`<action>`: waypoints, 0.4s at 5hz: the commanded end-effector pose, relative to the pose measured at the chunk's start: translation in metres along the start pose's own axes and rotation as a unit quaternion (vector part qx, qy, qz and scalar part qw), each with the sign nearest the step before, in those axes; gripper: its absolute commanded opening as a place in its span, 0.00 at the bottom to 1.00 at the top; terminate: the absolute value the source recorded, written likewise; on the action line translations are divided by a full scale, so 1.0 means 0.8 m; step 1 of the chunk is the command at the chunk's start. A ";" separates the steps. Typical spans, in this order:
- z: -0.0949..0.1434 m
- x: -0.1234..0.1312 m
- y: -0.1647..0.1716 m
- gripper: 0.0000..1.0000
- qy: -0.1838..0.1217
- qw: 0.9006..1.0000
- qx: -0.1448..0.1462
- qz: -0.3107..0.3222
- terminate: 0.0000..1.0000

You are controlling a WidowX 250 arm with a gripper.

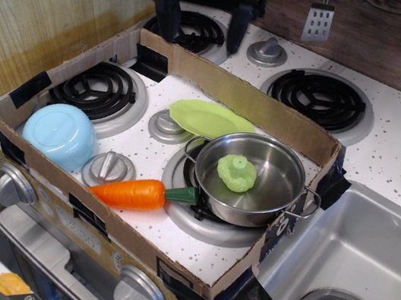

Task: Take broccoli out of pan

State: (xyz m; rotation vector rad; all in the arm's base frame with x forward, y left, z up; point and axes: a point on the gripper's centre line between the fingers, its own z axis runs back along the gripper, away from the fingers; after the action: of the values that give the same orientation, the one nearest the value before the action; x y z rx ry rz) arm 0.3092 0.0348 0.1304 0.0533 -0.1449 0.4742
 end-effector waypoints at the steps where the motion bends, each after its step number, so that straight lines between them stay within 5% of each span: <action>1: 0.017 -0.025 -0.050 1.00 -0.010 1.000 -0.019 0.019 0.00; 2: 0.010 -0.041 -0.066 1.00 -0.004 1.000 -0.021 0.017 0.00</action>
State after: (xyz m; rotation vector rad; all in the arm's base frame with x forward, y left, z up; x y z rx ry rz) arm 0.2948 -0.0272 0.1124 0.0328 -0.1059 0.4994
